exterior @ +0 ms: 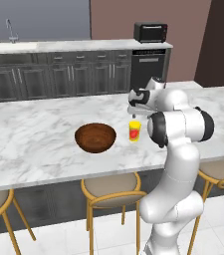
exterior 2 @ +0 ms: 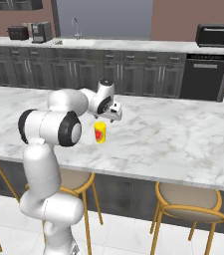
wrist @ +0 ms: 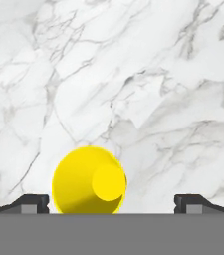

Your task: Place the cup inside the bowl on the dining table and move the bowl to any counter.

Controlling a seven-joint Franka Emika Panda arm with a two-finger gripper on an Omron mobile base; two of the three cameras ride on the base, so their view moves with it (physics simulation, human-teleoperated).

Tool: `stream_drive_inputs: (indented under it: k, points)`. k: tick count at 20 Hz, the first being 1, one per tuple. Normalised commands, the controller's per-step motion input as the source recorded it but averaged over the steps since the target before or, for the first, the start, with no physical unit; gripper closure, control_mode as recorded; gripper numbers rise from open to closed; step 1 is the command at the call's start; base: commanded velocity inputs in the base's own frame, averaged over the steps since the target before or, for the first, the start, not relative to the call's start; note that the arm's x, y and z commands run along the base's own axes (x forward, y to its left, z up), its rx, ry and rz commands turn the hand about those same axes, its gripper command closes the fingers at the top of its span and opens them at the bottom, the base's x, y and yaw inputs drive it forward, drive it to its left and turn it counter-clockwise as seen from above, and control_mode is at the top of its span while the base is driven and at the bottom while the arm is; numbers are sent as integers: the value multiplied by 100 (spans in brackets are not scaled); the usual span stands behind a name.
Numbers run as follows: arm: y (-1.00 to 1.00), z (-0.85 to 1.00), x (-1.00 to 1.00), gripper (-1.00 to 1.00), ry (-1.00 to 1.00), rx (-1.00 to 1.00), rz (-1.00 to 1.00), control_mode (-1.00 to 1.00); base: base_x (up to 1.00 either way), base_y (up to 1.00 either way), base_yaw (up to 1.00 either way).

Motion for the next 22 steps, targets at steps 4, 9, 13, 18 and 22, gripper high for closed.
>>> stream_drive_inputs:
  k: [4, 9, 13, 18, 22]
  points:
    - [0, -19, 9, -100, 0, 0, 0, -100, 0, 0, 0]
    - [0, -13, 9, -100, 0, 0, 0, -100, 0, 0, 0]
    - [0, -14, 13, -100, 0, 0, 0, -100, 0, 0, 0]
    - [0, -16, 11, -100, 0, 0, 0, -100, 0, 0, 0]
    - [0, -23, 11, -100, 0, 0, 0, -100, 0, 0, 0]
